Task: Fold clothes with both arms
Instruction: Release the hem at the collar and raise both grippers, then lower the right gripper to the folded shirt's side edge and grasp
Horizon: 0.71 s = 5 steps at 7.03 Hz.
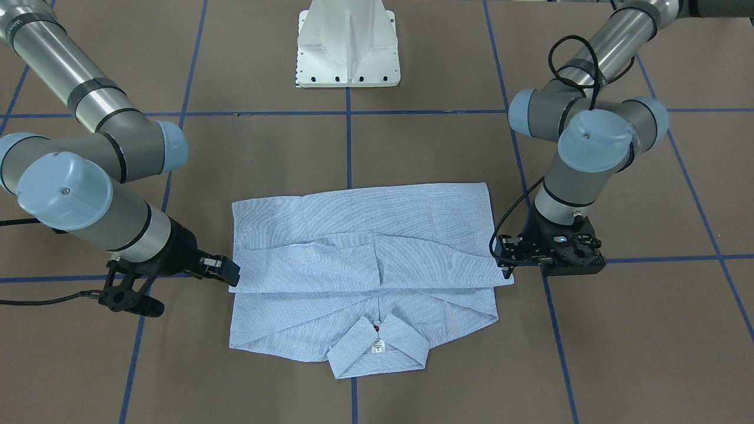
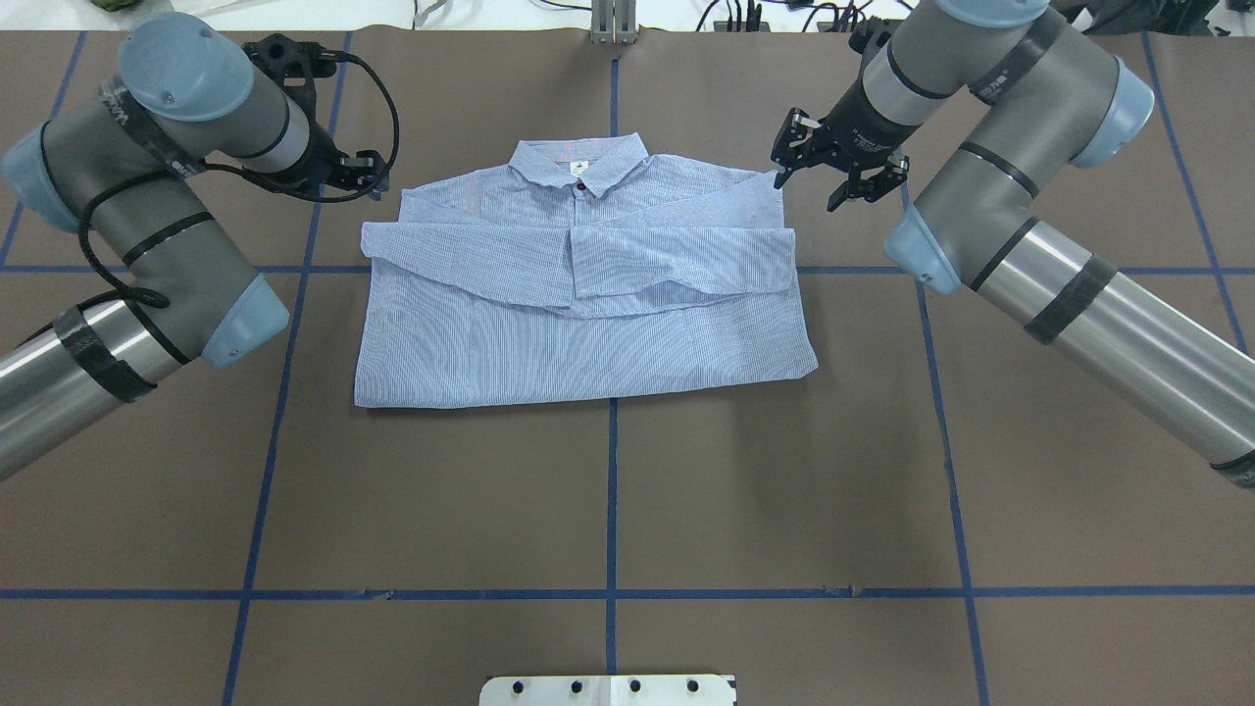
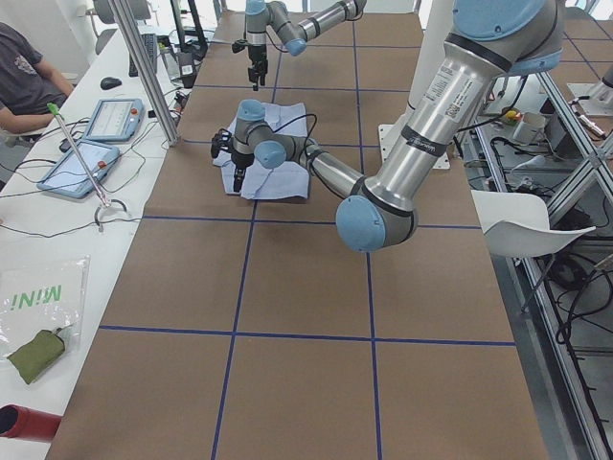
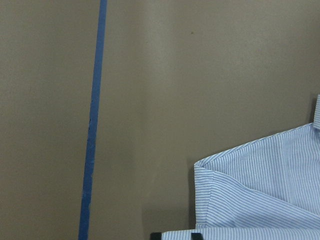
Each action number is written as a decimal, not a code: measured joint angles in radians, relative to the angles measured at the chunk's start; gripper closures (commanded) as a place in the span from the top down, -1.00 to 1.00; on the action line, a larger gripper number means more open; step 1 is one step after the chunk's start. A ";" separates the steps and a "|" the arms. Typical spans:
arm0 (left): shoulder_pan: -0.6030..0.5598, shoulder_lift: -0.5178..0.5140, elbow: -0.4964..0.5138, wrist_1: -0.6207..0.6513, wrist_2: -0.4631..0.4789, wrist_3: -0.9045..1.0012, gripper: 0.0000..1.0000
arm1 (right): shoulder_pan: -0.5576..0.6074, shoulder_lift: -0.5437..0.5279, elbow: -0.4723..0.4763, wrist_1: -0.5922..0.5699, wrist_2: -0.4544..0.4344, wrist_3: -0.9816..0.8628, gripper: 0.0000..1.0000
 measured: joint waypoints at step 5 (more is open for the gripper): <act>0.000 0.005 -0.029 0.006 0.000 -0.009 0.98 | -0.157 -0.185 0.205 0.035 -0.090 0.026 0.99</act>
